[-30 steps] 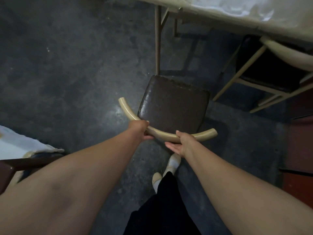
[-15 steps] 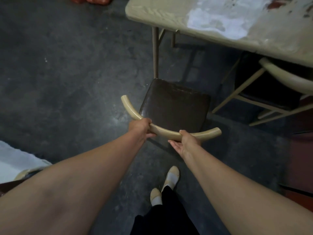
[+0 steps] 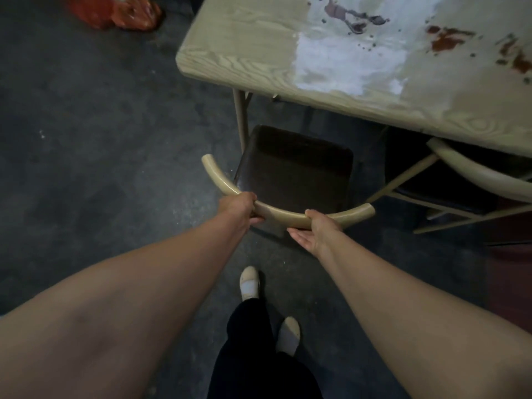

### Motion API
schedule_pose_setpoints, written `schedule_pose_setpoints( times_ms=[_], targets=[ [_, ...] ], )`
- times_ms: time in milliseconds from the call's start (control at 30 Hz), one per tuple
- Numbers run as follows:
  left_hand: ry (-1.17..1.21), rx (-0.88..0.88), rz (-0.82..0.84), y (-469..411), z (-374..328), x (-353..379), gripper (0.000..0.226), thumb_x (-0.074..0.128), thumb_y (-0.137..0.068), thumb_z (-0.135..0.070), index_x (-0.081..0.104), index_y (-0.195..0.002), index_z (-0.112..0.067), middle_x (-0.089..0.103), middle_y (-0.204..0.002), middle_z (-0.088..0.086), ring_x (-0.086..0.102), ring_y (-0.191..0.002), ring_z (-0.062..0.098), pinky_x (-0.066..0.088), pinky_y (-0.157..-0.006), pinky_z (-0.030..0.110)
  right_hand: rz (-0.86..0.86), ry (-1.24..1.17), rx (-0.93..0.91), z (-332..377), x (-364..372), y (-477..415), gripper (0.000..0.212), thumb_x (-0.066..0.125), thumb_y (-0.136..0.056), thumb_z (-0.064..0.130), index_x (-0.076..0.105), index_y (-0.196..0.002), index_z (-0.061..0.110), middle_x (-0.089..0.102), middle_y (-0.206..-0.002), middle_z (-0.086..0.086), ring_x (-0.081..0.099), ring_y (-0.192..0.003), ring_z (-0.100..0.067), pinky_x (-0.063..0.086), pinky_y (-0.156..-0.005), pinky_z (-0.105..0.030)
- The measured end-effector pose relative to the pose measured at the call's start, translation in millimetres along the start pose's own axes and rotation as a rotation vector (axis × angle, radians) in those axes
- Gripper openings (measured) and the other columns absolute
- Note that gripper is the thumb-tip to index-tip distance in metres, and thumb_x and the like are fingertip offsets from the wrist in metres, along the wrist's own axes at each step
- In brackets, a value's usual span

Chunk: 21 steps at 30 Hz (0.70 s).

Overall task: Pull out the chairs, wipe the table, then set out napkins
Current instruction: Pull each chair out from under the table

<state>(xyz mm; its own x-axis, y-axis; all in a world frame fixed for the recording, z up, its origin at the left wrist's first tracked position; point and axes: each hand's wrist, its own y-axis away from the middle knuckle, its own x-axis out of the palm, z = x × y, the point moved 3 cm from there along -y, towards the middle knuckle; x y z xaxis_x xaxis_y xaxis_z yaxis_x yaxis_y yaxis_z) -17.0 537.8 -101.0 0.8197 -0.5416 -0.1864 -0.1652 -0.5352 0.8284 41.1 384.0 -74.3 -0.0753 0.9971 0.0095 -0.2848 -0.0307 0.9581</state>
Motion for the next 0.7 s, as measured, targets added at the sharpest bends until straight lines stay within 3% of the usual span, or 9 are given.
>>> schedule_pose_setpoints(
  times_ms=[167, 333, 467, 700],
  targets=[
    [-0.023, -0.018, 0.068, -32, -59, 34, 0.037, 0.060, -0.089, -0.011, 0.053, -0.123, 0.002, 0.063, -0.103, 0.021, 0.065, -0.084, 0.030, 0.053, -0.044, 0.035, -0.012, 0.002, -0.006, 63, 30, -19, 0.043, 0.056, -0.096, 0.021, 0.044, -0.130, -0.003, 0.060, -0.118, -0.032, 0.067, -0.104, -0.035, 0.057, -0.083, -0.036],
    [-0.014, 0.001, 0.084, -56, -109, 60, 0.042, 0.064, -0.090, -0.015, 0.050, -0.125, 0.002, 0.059, -0.120, 0.024, 0.063, -0.100, 0.037, 0.051, -0.033, 0.030, -0.022, 0.019, -0.061, 113, 55, -37, 0.044, 0.058, -0.095, 0.024, 0.044, -0.131, 0.002, 0.061, -0.117, -0.032, 0.068, -0.102, -0.034, 0.057, -0.079, -0.034],
    [-0.004, 0.001, 0.101, -72, -143, 79, 0.045, 0.062, -0.091, -0.017, 0.047, -0.129, 0.002, 0.054, -0.127, 0.022, 0.060, -0.108, 0.039, 0.054, -0.036, 0.034, -0.015, 0.022, -0.101, 148, 75, -49, 0.045, 0.058, -0.095, 0.027, 0.045, -0.134, 0.007, 0.063, -0.116, -0.029, 0.068, -0.094, -0.033, 0.058, -0.060, -0.032],
    [-0.008, -0.023, 0.097, -83, -166, 99, 0.045, 0.059, -0.093, -0.015, 0.045, -0.133, 0.001, 0.050, -0.131, 0.021, 0.058, -0.110, 0.039, 0.054, -0.036, 0.035, -0.026, 0.047, -0.082, 178, 83, -62, 0.046, 0.057, -0.095, 0.031, 0.045, -0.131, 0.004, 0.063, -0.115, -0.029, 0.068, -0.095, -0.032, 0.054, -0.071, -0.031]
  ],
)
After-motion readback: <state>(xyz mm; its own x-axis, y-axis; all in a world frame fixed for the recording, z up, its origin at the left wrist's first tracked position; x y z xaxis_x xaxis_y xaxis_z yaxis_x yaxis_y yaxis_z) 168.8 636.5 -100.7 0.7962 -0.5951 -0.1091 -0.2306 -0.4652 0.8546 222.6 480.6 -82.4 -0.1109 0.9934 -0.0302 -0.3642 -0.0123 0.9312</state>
